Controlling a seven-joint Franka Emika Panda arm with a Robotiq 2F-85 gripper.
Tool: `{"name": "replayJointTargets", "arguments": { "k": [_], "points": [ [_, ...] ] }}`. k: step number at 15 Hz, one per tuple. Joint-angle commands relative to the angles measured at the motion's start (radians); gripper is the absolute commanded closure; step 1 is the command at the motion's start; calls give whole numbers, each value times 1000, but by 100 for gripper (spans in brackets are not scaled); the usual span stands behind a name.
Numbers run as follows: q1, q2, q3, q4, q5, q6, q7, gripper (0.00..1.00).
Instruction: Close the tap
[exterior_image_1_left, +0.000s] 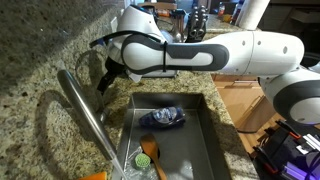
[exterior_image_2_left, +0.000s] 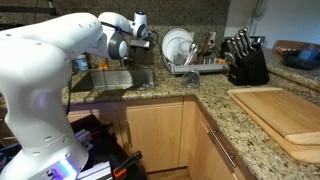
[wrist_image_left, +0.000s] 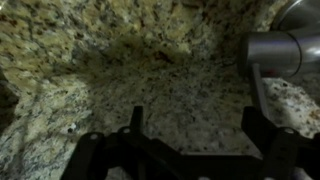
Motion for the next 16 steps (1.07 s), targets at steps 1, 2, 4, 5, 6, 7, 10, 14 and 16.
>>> {"name": "replayJointTargets", "arguments": {
  "k": [1,2,4,5,6,7,10,14,16],
  "points": [
    [-6,-7,13,-17,11,34,0,0],
    [-9,-6,19,-17,17,47,0,0],
    [-12,-4,35,-18,29,49,-8,0],
    [-12,-6,42,-21,33,28,-19,0],
    [-11,-15,36,-30,26,-13,-17,0],
    [-9,1,23,-6,19,33,0,0],
    [-5,2,15,-7,11,-2,8,0],
    [-5,5,13,1,8,13,6,0],
    [-5,6,12,1,8,12,7,0]
  ]
}}
